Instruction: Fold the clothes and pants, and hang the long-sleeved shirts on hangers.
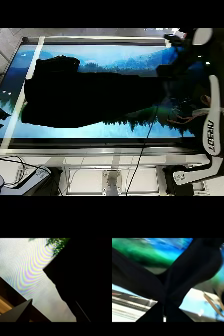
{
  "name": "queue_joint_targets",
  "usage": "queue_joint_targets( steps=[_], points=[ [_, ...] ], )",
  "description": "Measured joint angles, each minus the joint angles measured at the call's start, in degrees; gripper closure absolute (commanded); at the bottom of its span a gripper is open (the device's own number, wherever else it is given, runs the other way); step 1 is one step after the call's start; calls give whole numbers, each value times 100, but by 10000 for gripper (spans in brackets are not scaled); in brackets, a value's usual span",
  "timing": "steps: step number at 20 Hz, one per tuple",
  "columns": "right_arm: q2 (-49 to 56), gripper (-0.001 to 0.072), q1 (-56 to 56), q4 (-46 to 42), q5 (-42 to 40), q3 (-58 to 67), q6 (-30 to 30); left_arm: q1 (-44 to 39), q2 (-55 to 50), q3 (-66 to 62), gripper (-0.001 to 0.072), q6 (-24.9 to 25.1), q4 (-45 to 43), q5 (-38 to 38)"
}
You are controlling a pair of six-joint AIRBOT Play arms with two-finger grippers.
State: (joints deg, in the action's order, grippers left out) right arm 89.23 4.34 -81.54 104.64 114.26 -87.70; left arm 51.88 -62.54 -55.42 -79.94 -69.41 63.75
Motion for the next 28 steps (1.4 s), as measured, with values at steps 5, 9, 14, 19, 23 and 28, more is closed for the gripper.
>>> queue_joint_targets(
  steps=[5,9,14,19,23,28],
  points=[
    [-240,704,-522,-306,-240,-1497,-2,-7,17,249,152,35,63,22],
    [-225,228,-667,-407,-1456,-2553,-203,-7,17,1073,151,52,470,-79],
    [-343,223,-872,-498,-2498,-2321,-426,-11,20,2000,151,490,1622,-737],
    [-809,224,-1478,-603,-2321,-1333,-332,-131,-17,2343,152,645,2026,-1193],
    [-1373,224,-1945,-632,-2055,-933,-192,-575,-330,2415,154,673,2319,-1692],
    [-1910,224,-2479,-660,-1663,-813,33,-979,-743,2437,691,688,2621,-2177]
  ],
)
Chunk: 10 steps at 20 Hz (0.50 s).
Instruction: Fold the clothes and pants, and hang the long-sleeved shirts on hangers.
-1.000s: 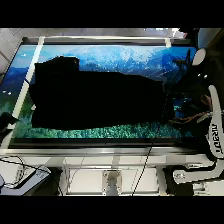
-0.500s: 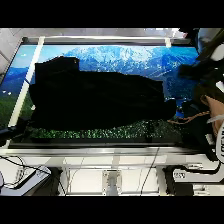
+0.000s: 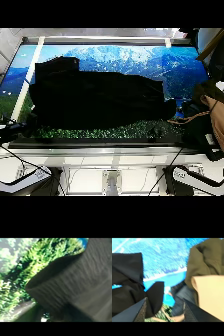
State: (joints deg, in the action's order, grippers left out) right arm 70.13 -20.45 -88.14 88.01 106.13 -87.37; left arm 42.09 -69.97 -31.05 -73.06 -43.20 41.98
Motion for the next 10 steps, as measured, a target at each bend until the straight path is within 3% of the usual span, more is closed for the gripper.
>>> queue_joint_targets(
  steps=[5,10],
  points=[
    [-142,229,-330,-7,516,-94,122,-68,79,-50,687,11,90,-214],
    [-166,231,-413,271,555,-1587,271,-4,761,-201,688,26,61,-247]
  ],
)
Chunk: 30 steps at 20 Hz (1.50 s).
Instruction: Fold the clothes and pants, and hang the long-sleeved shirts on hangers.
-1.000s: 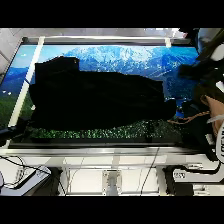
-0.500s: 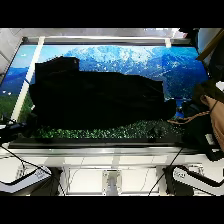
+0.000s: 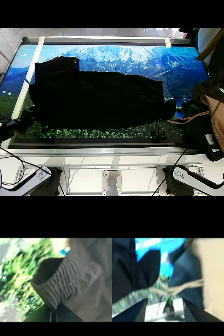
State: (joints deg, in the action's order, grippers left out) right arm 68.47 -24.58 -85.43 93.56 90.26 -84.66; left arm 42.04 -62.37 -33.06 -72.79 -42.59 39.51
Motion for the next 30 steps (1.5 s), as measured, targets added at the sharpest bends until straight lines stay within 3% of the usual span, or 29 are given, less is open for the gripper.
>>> queue_joint_targets(
  steps=[9,16,18,21,23,26,30],
  points=[
    [76,233,22,1606,-1818,-3582,520,684,1158,-380,688,-22,-535,448],
    [494,237,1228,3001,-3534,-4610,1305,802,1268,-457,688,-24,-577,715],
    [649,325,1639,3088,-4094,-4666,1353,811,1272,-461,688,-24,-581,765],
    [785,339,2015,2916,-4804,-4706,1244,811,1276,-461,688,-24,-579,813],
    [826,523,2116,2656,-5047,-4688,1060,811,1276,-461,688,-24,-581,835],
    [855,704,2186,2332,-5149,-4531,890,811,1276,-461,688,-24,-581,850],
    [861,705,2218,2081,-4929,-4030,800,811,1276,-461,688,-24,-581,855]
  ],
)
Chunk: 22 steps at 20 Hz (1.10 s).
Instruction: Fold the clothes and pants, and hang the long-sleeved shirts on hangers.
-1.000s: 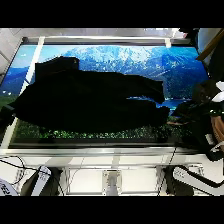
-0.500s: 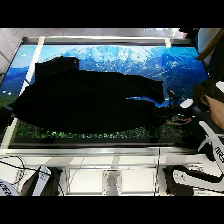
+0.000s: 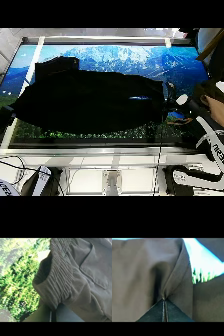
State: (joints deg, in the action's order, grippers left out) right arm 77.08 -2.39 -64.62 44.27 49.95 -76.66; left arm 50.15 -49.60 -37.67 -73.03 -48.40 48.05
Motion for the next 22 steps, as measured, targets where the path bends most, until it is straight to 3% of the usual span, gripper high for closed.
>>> queue_joint_targets(
  steps=[6,12,17,22],
  points=[
    [4,705,-4,-811,953,1014,-39,7,0,-111,688,0,-109,13],
    [-197,705,-382,-1628,2498,2269,-50,7,0,-1119,689,0,-1202,317],
    [-828,706,-590,-1753,3923,3261,-31,4,-11,-1530,688,0,-1620,627],
    [-894,707,-632,-1556,4358,3547,-24,4,-26,-1609,688,0,-1720,741]
  ],
)
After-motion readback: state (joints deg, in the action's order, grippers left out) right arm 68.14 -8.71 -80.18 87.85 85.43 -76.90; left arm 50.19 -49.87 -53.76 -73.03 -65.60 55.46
